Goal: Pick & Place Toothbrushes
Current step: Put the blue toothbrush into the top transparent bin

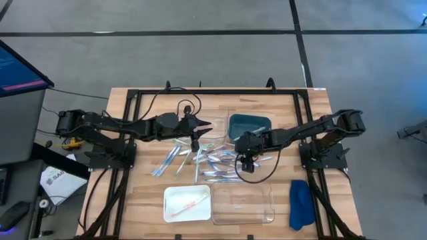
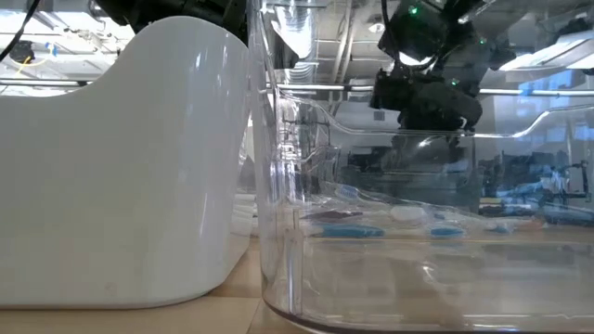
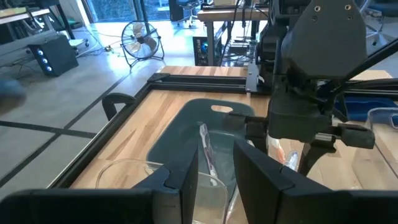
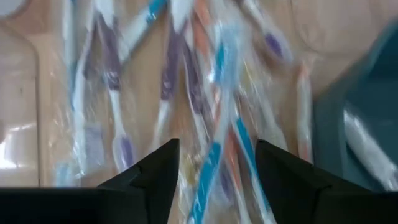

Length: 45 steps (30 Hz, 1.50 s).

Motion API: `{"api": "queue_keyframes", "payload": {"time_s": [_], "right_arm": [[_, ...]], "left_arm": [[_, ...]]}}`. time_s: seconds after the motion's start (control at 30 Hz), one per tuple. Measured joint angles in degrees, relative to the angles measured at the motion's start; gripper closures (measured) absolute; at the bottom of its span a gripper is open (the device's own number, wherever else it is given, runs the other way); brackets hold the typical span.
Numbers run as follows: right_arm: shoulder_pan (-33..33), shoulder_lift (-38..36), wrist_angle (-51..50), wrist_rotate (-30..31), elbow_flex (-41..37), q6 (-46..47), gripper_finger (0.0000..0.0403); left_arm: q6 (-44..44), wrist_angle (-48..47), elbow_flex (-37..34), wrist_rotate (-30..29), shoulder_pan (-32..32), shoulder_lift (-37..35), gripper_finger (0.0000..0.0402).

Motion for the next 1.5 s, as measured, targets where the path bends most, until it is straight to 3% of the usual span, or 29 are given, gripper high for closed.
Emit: {"api": "queue_keyframes", "payload": {"time_s": [0.23, 0.97, 1.23, 1.5], "right_arm": [[0.0, -0.1, 0.2, 0.0, 0.1, -1.2, 0.0187], [1.4, 5.4, 2.4, -0.1, 0.1, -1.7, 0.0226], [1.4, 5.4, 2.5, -0.1, 0.1, -1.7, 0.026], [1.4, 5.4, 2.4, -0.2, 0.1, -1.7, 0.0322]], "left_arm": [[0.0, 0.0, 0.0, 0.0, 0.0, 0.0, 0.0307], [0.0, 0.0, 0.0, 0.0, 0.0, 0.0, 0.0307], [0.0, 0.0, 0.0, 0.0, 0.0, 0.0, 0.0307], [0.0, 0.0, 0.0, 0.0, 0.0, 0.0, 0.0307]]}}
